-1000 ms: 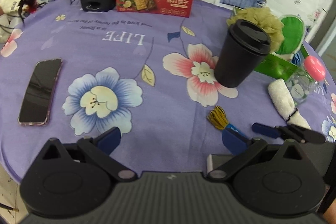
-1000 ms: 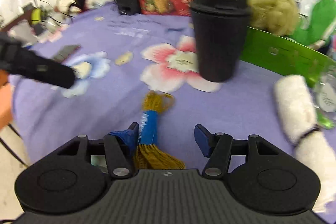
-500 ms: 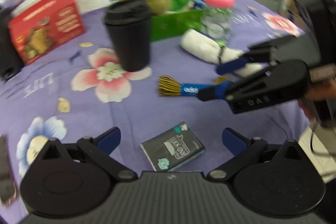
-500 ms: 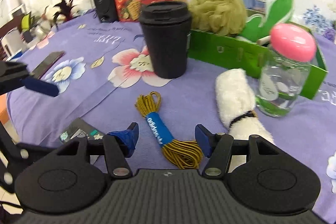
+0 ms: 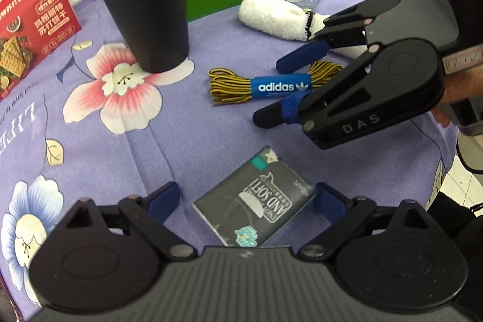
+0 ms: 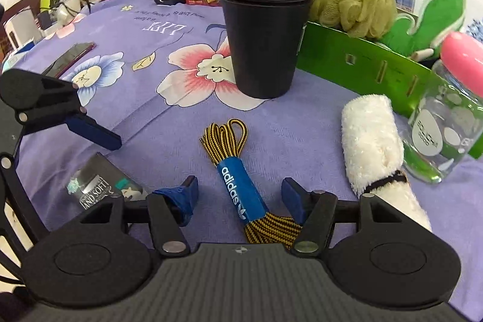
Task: Organize soft objects
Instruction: 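Grasp the dark tissue pack with the left gripper while the right holds the shoelace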
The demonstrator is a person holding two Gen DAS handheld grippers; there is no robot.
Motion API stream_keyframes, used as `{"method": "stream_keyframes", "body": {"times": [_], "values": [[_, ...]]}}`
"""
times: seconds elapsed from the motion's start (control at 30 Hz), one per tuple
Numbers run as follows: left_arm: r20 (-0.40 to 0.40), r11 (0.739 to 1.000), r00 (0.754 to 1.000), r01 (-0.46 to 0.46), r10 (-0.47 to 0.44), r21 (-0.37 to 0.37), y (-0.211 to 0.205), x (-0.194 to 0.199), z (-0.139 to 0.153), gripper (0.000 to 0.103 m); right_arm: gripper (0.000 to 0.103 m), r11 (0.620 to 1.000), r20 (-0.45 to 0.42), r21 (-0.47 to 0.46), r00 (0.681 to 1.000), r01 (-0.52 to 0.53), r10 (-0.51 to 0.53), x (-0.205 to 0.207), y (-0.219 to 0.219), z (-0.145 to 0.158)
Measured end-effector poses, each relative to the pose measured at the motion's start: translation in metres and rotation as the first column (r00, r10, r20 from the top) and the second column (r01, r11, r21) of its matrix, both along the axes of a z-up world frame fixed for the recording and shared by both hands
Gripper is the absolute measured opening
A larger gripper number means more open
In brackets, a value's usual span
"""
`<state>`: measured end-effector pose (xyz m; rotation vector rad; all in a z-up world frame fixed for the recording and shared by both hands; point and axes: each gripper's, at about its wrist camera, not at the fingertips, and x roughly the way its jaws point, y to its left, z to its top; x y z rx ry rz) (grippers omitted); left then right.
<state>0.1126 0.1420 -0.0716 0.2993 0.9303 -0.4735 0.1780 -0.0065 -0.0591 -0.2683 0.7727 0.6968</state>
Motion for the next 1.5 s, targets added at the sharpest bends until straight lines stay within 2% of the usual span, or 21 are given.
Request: {"method": "stream_keyframes", "body": {"times": [0.3, 0.43, 0.5, 0.53, 0.57, 0.6, 0.63, 0.67, 0.77, 0.87, 1.07, 1.13, 1.2, 1.3, 1.4, 1.5], "values": [[0.004, 0.999, 0.999, -0.033, 0.033, 0.004, -0.002, -0.002, 0.000, 0.096, 0.052, 1.000, 0.051, 0.008, 0.999, 0.003, -0.003, -0.005, 0.000, -0.004], [0.001, 1.000, 1.000, -0.029, 0.029, 0.004, -0.004, -0.005, 0.003, 0.082, 0.053, 1.000, 0.053, 0.011, 0.998, 0.015, -0.015, -0.005, 0.001, -0.003], [0.000, 0.999, 0.999, -0.032, 0.032, 0.014, -0.007, -0.006, 0.004, 0.080, 0.052, 1.000, 0.048, 0.012, 0.999, 0.015, -0.015, -0.004, 0.001, -0.002], [0.002, 0.999, 0.999, -0.033, 0.033, 0.018, -0.008, -0.007, 0.005, 0.079, 0.048, 1.000, 0.045, 0.019, 0.999, 0.016, -0.017, -0.004, -0.001, -0.002], [0.004, 0.999, 0.999, -0.038, 0.038, 0.020, -0.008, -0.008, 0.005, 0.079, 0.039, 1.000, 0.049, 0.024, 0.999, 0.014, -0.015, -0.004, -0.002, -0.002], [0.006, 0.999, 0.999, -0.043, 0.043, 0.022, -0.009, -0.009, 0.005, 0.078, 0.029, 1.000, 0.062, 0.019, 0.998, 0.010, -0.011, -0.006, -0.002, -0.003], [0.008, 0.998, 0.999, -0.051, 0.051, 0.022, -0.009, -0.010, 0.005, 0.077, 0.014, 1.000, 0.077, 0.013, 0.997, 0.009, -0.009, -0.009, -0.002, -0.002], [0.007, 0.998, 0.998, -0.062, 0.062, 0.019, -0.009, -0.012, 0.006, 0.076, 0.008, 1.000, 0.085, 0.009, 0.996, 0.007, -0.008, -0.011, -0.003, -0.001], [-0.010, 0.994, 0.994, -0.107, 0.107, -0.007, -0.004, -0.014, 0.006, 0.076, 0.002, 1.000, 0.087, 0.011, 0.996, 0.003, -0.004, -0.015, -0.007, 0.000], [-0.011, 0.986, 0.987, -0.163, 0.163, -0.033, 0.002, -0.016, 0.010, 0.076, 0.001, 0.999, 0.078, 0.035, 0.997, 0.021, -0.024, -0.018, -0.015, 0.004], [0.012, 0.965, 0.970, -0.242, 0.244, -0.097, 0.016, -0.008, 0.030, 0.075, 0.001, 0.995, 0.144, 0.087, 0.988, 0.051, -0.063, -0.024, -0.029, 0.027], [0.019, 0.961, 0.966, -0.255, 0.259, -0.107, 0.020, -0.004, 0.032, 0.075, 0.001, 0.995, 0.143, 0.083, 0.987, 0.057, -0.069, -0.022, -0.031, 0.026], [0.004, 0.960, 0.965, -0.261, 0.263, -0.102, 0.022, 0.000, 0.027, 0.075, 0.003, 0.997, 0.138, 0.059, 0.988, 0.057, -0.065, -0.021, -0.030, 0.019], [-0.042, 0.959, 0.961, -0.275, 0.273, -0.071, 0.022, 0.004, 0.011, 0.075, 0.009, 0.996, 0.088, 0.073, 0.995, 0.045, -0.051, -0.018, -0.030, 0.013], [-0.026, 0.962, 0.964, -0.267, 0.266, -0.050, 0.019, 0.002, 0.005, 0.075, 0.014, 1.000, 0.064, 0.015, 0.998, -0.012, 0.011, -0.019, -0.023, 0.015], [-0.021, 0.964, 0.965, -0.262, 0.261, -0.053, 0.020, 0.001, 0.005, 0.075, 0.018, 0.988, 0.053, -0.136, 0.995, -0.072, 0.080, -0.026, -0.018, 0.012]]}}
